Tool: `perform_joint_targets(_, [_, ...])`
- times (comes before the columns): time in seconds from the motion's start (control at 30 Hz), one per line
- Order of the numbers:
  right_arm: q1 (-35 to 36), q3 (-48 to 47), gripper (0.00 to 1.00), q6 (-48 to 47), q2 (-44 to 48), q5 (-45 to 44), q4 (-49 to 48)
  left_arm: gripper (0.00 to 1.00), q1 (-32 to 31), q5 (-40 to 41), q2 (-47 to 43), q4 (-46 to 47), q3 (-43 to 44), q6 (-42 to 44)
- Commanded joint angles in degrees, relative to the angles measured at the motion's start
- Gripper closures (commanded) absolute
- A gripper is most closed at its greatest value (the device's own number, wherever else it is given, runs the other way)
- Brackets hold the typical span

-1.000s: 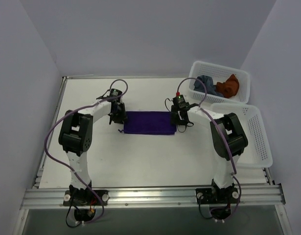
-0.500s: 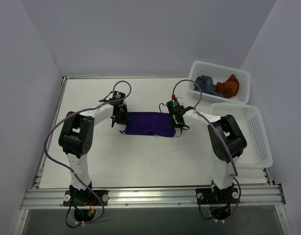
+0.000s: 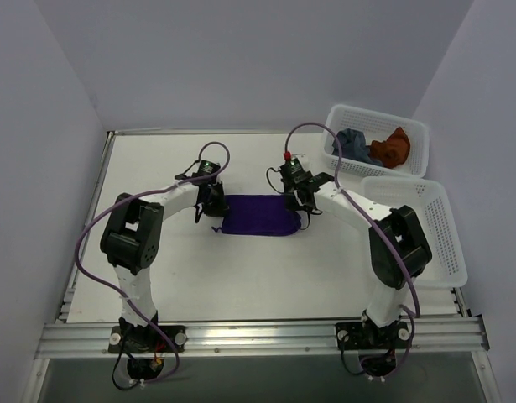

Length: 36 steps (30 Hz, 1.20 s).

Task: Fold and stack the towels
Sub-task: Fold the towel at the center of the board.

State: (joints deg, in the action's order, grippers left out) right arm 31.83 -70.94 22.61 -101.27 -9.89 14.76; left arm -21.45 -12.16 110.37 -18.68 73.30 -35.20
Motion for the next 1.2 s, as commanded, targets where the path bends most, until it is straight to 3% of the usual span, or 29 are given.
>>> perform_joint_targets(0.0, [2.7, -6.4, 1.0, -1.69, -0.94, 3.2, 2.46, 0.98, -0.78, -0.84, -1.91, -0.05, -1.05, -1.54])
perform_joint_targets(0.67, [11.32, -26.17, 1.0, 0.5, -17.72, 14.37, 0.09, 0.98, -0.52, -2.6, -3.58, 3.3, -4.57, -4.53])
perform_joint_targets(1.17, [12.46, -30.49, 1.0, 3.75, -24.4, 19.56, -0.35, 0.98, 0.27, -1.9, -4.46, 2.86, -4.83, -5.49])
